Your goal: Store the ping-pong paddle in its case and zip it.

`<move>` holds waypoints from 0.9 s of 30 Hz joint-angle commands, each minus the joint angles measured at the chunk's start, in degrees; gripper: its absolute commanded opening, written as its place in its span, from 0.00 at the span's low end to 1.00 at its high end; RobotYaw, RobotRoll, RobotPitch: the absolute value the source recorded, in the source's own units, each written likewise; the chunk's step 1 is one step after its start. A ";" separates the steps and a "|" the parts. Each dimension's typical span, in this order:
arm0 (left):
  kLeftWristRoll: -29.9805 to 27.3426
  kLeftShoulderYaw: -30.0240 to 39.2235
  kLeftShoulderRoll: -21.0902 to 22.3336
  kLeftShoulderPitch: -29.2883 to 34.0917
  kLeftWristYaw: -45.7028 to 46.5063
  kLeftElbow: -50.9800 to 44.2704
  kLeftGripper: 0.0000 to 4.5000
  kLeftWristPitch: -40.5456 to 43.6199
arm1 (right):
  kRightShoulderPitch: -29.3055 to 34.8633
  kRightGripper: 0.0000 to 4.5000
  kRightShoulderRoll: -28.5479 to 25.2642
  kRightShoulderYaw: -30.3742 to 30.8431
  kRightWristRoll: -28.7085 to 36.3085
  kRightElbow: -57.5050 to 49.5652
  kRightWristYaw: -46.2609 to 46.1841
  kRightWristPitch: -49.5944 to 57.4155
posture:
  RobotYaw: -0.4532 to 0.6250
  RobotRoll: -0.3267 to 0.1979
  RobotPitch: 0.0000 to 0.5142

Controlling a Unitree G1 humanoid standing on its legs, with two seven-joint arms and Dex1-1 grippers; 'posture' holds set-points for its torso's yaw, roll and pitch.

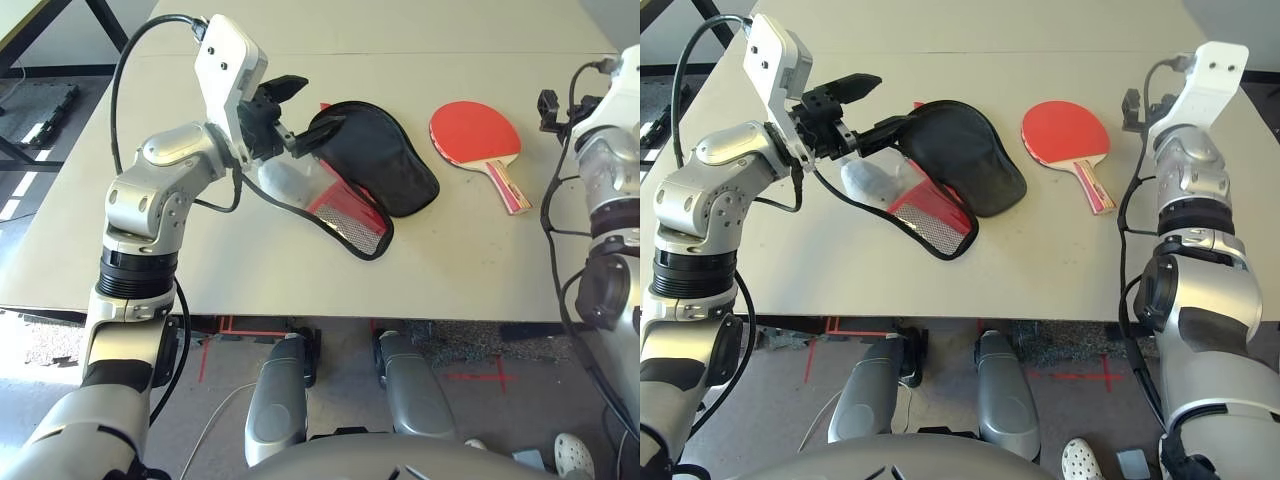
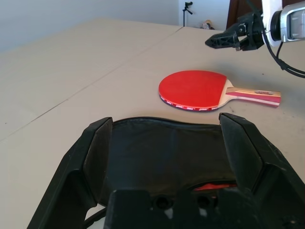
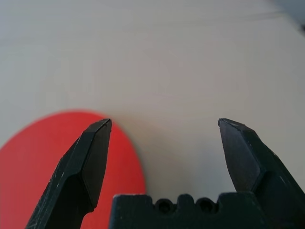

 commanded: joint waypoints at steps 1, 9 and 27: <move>0.70 -1.71 -0.68 0.25 -0.97 0.38 1.00 0.06 | -0.60 0.99 -1.31 3.99 0.69 -8.09 3.48 20.23 | 0.38 0.62 0.38; 1.66 -3.56 -1.43 0.62 -1.99 0.37 1.00 0.35 | -1.95 0.99 -4.53 16.58 -0.50 -16.89 14.39 37.40 | 0.38 0.62 0.39; 2.50 -4.33 -1.92 2.01 -1.76 -1.02 1.00 0.62 | 2.20 0.99 -2.78 20.36 -2.14 -13.75 17.03 39.70 | 0.40 0.62 0.41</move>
